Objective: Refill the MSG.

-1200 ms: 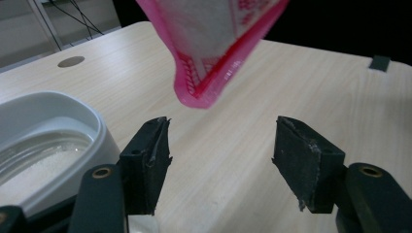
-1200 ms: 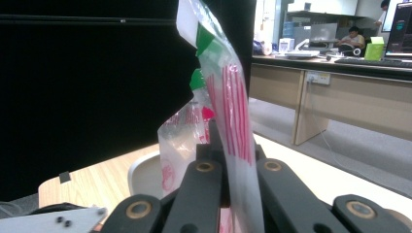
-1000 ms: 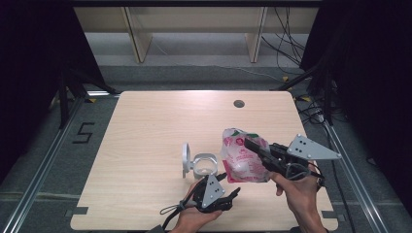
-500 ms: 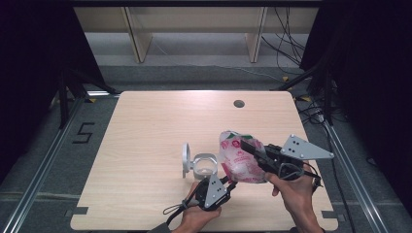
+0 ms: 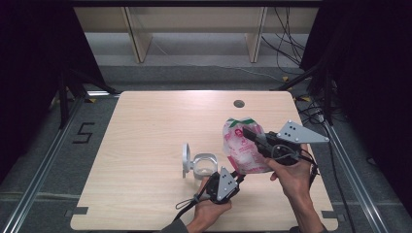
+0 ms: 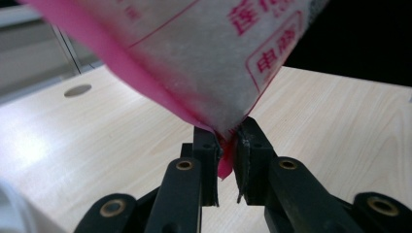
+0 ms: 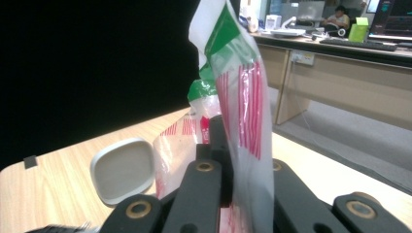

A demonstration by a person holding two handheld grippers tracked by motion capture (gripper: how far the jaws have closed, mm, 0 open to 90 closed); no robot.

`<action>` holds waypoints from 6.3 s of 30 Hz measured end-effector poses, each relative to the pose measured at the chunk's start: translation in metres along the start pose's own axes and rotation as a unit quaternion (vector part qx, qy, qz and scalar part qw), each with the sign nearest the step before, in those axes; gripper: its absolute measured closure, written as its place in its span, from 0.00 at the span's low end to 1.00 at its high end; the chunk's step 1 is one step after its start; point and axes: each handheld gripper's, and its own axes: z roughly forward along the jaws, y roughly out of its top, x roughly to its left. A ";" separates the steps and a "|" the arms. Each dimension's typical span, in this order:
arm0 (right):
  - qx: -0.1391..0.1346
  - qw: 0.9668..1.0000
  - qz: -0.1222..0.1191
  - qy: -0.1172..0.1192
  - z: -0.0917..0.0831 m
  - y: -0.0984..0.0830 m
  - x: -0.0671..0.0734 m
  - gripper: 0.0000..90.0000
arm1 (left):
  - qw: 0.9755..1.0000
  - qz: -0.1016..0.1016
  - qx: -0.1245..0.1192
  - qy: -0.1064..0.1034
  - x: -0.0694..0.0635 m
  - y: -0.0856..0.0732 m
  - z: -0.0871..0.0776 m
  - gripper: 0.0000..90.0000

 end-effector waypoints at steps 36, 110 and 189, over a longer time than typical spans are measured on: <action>0.082 0.996 -0.020 0.020 0.035 0.004 0.019 1.00 | 0.995 -0.072 -0.055 0.028 -0.026 -0.024 -0.001 0.90; 0.138 0.987 -0.077 0.021 0.091 0.006 0.039 1.00 | 0.985 -0.149 -0.090 0.012 -0.016 -0.017 0.025 0.91; 0.156 0.983 -0.086 0.039 0.101 0.006 0.047 1.00 | 0.981 -0.167 -0.104 0.001 -0.017 -0.013 0.029 0.91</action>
